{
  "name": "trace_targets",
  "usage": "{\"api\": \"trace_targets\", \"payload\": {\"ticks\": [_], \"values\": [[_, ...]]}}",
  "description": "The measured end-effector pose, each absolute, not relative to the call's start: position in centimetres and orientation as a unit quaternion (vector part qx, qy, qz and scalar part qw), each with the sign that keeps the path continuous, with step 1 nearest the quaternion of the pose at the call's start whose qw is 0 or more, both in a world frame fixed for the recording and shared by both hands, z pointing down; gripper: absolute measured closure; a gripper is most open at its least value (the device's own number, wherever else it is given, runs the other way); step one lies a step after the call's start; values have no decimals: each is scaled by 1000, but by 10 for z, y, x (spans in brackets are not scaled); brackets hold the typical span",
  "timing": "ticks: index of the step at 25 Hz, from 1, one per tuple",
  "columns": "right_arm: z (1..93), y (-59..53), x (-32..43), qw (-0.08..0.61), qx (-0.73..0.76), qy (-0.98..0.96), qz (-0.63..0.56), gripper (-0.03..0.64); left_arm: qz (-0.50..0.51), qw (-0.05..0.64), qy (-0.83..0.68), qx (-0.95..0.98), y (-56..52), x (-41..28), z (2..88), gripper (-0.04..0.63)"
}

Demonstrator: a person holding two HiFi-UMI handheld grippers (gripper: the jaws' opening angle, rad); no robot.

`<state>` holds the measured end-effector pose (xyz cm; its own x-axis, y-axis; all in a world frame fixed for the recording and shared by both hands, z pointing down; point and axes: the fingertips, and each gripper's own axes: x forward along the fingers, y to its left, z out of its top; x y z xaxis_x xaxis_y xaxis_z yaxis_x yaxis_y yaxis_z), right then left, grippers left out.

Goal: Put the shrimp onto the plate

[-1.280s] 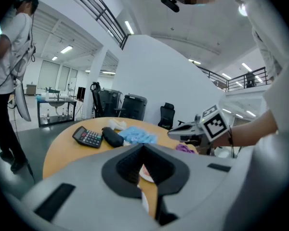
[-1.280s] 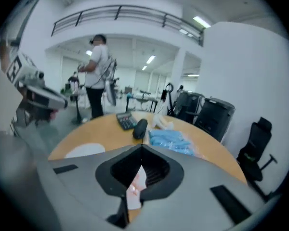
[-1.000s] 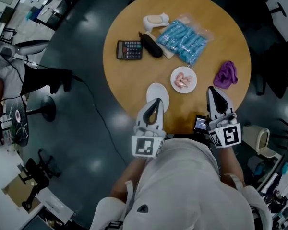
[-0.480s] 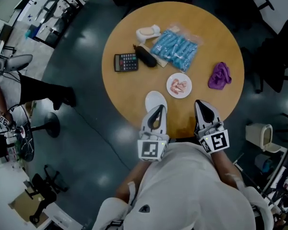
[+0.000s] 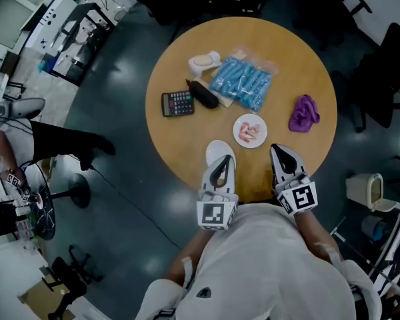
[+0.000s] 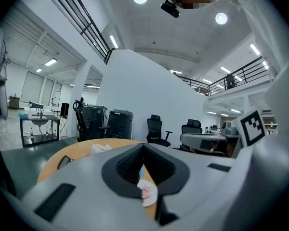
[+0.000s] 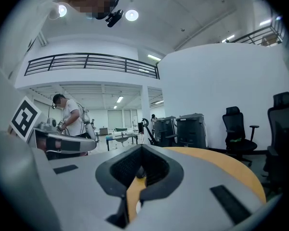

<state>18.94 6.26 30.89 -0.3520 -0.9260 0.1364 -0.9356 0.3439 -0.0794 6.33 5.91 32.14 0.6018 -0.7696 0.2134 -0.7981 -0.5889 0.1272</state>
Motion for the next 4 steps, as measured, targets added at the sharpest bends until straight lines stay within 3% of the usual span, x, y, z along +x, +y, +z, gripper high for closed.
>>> {"api": "trace_targets", "payload": {"ticks": [4], "values": [[307, 64, 189, 32, 568, -819, 74, 601, 65, 110, -450, 884, 59, 57, 317, 588]]}}
